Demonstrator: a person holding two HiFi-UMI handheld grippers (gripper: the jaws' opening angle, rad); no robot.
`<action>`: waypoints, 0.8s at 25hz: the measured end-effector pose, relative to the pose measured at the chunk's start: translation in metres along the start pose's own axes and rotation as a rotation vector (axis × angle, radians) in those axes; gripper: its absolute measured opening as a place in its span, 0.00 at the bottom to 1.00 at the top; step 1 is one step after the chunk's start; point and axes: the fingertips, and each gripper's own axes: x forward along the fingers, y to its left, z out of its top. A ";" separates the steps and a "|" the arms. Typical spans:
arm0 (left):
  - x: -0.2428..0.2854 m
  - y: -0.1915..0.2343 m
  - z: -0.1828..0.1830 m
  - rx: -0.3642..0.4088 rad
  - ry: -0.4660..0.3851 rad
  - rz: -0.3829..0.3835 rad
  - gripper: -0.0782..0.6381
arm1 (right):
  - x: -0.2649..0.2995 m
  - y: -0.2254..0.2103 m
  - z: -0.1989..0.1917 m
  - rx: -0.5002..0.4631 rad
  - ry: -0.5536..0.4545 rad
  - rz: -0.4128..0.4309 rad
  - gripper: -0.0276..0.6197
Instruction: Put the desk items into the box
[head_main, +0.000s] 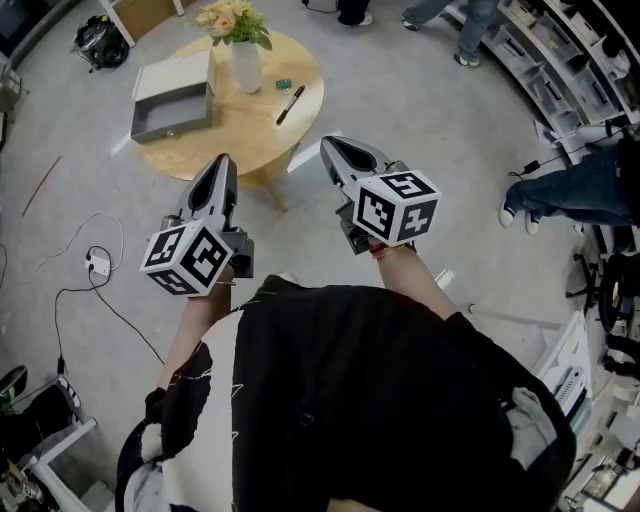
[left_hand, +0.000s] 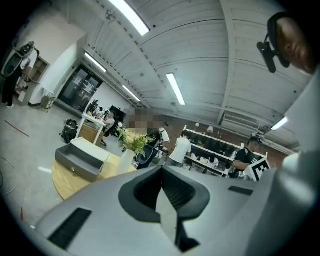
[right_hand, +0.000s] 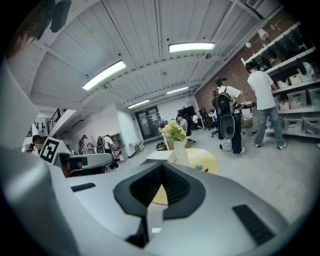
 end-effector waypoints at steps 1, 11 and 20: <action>0.004 0.003 0.002 0.004 0.005 -0.005 0.12 | 0.005 -0.002 0.002 0.007 -0.007 -0.005 0.05; 0.031 0.030 0.035 0.046 -0.006 -0.042 0.12 | 0.044 -0.007 0.024 0.054 -0.056 -0.027 0.05; 0.036 0.051 0.036 0.030 0.007 -0.034 0.12 | 0.062 -0.003 0.019 0.052 -0.031 -0.036 0.05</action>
